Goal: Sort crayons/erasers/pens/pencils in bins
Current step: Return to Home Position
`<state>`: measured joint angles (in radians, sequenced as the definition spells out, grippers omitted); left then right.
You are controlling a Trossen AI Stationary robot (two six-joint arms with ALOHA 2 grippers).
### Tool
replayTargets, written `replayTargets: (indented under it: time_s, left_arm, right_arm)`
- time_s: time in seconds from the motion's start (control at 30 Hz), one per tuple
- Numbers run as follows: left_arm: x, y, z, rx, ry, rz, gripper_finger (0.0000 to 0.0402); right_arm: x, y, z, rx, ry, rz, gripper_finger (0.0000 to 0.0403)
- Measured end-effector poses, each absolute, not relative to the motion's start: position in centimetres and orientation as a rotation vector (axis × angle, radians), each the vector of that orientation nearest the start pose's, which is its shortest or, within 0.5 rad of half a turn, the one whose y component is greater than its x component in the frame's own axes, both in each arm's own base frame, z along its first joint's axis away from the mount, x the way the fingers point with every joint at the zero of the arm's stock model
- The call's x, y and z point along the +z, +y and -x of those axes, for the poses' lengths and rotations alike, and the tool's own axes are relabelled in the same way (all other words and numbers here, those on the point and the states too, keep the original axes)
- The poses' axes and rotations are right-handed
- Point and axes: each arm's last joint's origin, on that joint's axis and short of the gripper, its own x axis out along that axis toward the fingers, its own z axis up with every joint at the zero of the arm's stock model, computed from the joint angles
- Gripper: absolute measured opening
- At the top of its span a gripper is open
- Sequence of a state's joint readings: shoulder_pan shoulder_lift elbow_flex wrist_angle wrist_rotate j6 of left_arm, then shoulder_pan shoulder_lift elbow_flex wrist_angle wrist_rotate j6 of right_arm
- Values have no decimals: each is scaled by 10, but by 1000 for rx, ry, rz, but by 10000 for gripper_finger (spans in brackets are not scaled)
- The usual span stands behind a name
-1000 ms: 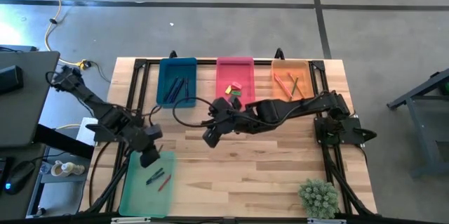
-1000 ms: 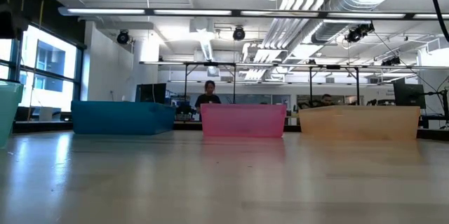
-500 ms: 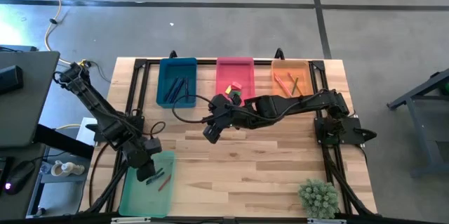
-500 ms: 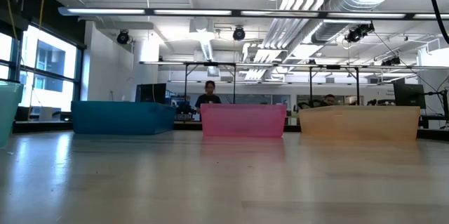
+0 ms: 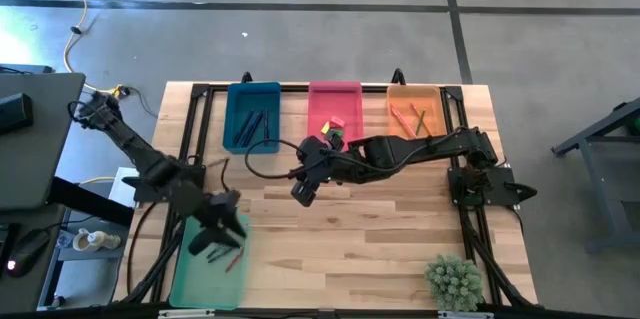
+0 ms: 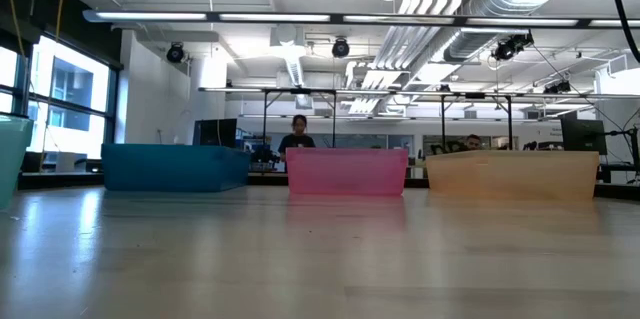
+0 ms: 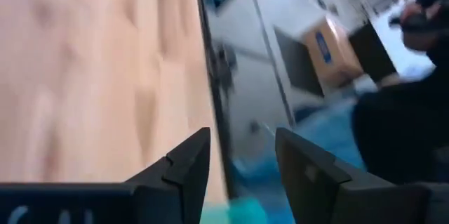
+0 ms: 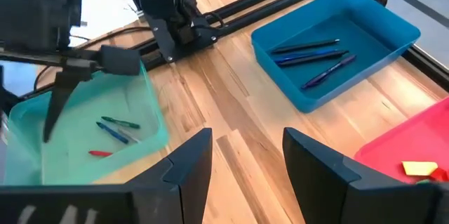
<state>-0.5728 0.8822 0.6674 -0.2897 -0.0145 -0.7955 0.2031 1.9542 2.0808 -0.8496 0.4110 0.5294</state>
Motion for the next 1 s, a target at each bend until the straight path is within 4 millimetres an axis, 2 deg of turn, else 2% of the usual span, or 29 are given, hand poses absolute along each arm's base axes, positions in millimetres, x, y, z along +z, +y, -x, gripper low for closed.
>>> replayTargets:
  time_s: [0.2, 0.43, 0.57, 0.63, 0.83, 1.0]
  left_arm:
    - [287, -66, -159, -224, 430, 424, 110]
    - [300, -39, -146, -141, 308, 268, 13]
    - [305, -33, -133, -149, 227, 178, 10]
    - [298, -31, -125, -166, 191, 142, 7]
    - [257, -23, -105, -190, 90, 170, 1]
    - [231, -16, -94, -155, 9, 180, 0]
  right_arm:
    - [386, 66, -415, -389, 574, -318, 167]
    - [413, 50, -399, -419, 484, -347, 167]
    - [426, 43, -386, -435, 465, -284, 167]
    - [434, 40, -380, -420, 455, -250, 167]
    - [462, 35, -354, -415, 374, -266, 167]
    - [488, 29, -322, -421, 303, -290, 167]
